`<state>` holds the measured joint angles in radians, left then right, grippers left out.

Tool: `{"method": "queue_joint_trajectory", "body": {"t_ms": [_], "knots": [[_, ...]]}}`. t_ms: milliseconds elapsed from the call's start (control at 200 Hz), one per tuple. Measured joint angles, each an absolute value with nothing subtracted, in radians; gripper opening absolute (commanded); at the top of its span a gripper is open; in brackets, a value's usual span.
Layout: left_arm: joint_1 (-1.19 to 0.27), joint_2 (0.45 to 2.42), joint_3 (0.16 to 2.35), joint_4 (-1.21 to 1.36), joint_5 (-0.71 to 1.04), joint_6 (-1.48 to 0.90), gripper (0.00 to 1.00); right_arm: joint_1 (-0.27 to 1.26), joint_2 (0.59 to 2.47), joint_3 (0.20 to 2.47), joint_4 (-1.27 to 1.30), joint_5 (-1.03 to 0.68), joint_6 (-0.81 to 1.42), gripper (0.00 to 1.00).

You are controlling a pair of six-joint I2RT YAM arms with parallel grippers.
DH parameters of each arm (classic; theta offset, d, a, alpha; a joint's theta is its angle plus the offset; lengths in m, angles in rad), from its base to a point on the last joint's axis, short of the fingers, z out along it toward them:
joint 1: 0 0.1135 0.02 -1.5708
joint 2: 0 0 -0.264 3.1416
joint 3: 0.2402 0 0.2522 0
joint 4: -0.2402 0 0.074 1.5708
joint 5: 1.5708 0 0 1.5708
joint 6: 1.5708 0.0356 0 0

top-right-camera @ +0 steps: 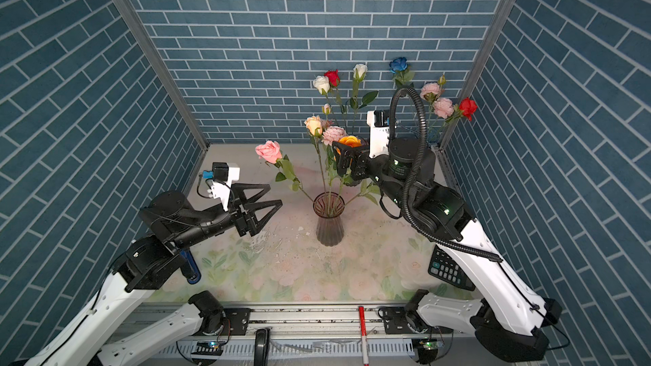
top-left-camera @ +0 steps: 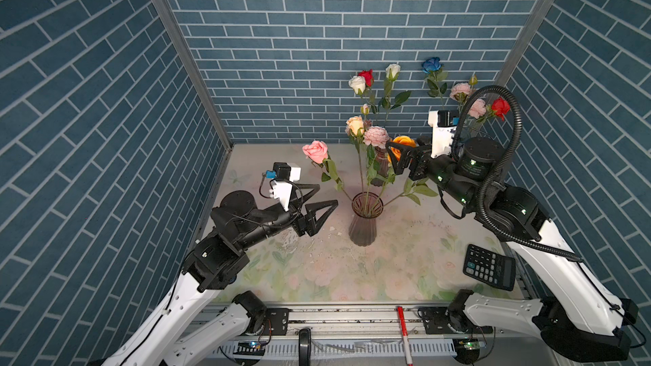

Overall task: Arrange the flowers into the vase
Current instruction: 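Open the right gripper and draw it back from the vase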

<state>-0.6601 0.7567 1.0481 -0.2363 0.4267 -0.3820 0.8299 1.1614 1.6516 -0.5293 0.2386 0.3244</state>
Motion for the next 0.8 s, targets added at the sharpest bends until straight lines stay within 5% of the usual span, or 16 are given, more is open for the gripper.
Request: {"method": "queue_joint_trajectory", "body": {"t_ms": [800], "knots": [[-0.660,0.746,1.048,-0.218,0.435,-0.423,0.85,0.804,1.137,1.908,-0.993,0.171,0.331,0.90]]}}
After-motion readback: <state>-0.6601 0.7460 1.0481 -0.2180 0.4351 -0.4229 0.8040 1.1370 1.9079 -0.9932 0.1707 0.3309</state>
